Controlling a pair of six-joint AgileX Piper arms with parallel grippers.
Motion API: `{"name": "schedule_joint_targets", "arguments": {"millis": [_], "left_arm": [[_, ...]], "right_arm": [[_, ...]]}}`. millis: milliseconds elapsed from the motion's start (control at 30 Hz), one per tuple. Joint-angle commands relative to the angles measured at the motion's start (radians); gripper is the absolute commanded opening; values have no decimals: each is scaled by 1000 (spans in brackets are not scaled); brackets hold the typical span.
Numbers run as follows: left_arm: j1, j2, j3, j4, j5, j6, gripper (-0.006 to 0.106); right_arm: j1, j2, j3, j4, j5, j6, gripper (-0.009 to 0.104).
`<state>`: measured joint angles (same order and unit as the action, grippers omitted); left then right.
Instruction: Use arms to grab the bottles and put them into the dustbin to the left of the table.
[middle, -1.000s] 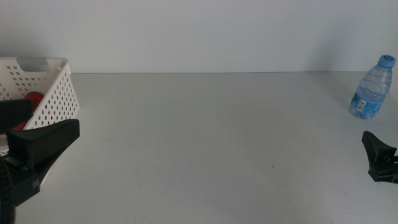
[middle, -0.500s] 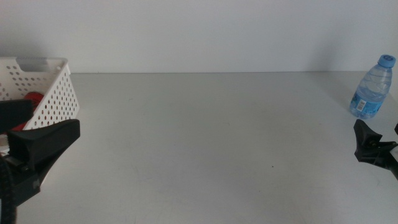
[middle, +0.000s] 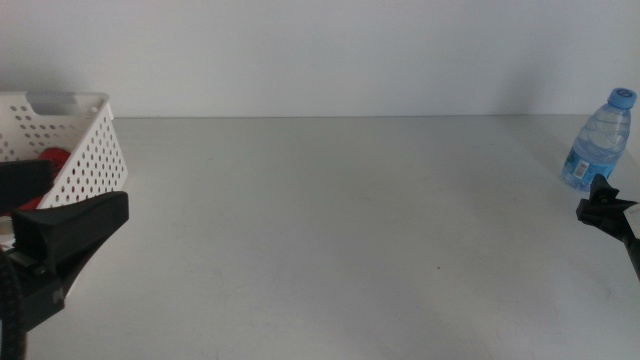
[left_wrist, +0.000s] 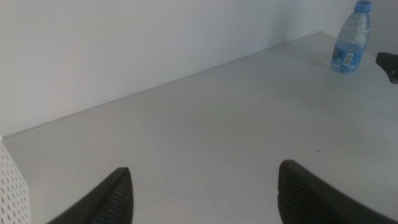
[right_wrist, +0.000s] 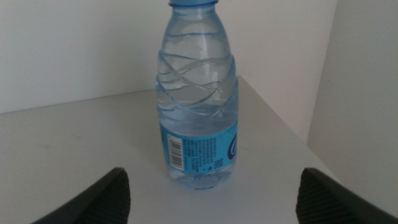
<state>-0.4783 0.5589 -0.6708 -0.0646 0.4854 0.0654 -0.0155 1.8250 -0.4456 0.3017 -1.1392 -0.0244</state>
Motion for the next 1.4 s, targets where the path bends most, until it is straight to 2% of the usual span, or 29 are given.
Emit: {"name": "schedule_joint_targets", "arguments": {"millis": [0, 200, 700, 933, 1000, 1033, 1100, 1167, 1233, 1300, 1367], "left_arm": [[1, 3, -29, -8, -75, -16, 76], [1, 3, -29, -8, -75, -16, 76], [1, 3, -29, -8, -75, -16, 76], [1, 3, -29, -8, -75, -16, 76], [1, 3, -29, -8, -75, -16, 76], [1, 3, -29, -8, -75, -16, 76], [1, 3, -29, -8, -75, -16, 76], [1, 3, -29, -8, -75, -16, 76], [1, 3, -29, -8, -75, -16, 76], [1, 3, -29, -8, -75, -16, 76], [1, 3, -29, -8, -75, -16, 76]], "right_arm": [[-17, -7, -48, 1, -183, -20, 70], [-32, 65, -151, -2, -168, -41, 70], [-87, 241, -463, -27, 20, -62, 70], [-87, 320, -603, -76, 89, -63, 68], [-87, 335, -624, -76, 93, -89, 62], [-87, 338, -629, -76, 104, -109, 54], [-87, 338, -632, -75, 121, -145, 32], [-86, 335, -632, -77, 140, -160, 0], [-73, 321, -632, -95, 176, -132, -1], [-47, 289, -632, -163, 214, -90, -1], [-3, 243, -632, -263, 231, -38, -1]]}}
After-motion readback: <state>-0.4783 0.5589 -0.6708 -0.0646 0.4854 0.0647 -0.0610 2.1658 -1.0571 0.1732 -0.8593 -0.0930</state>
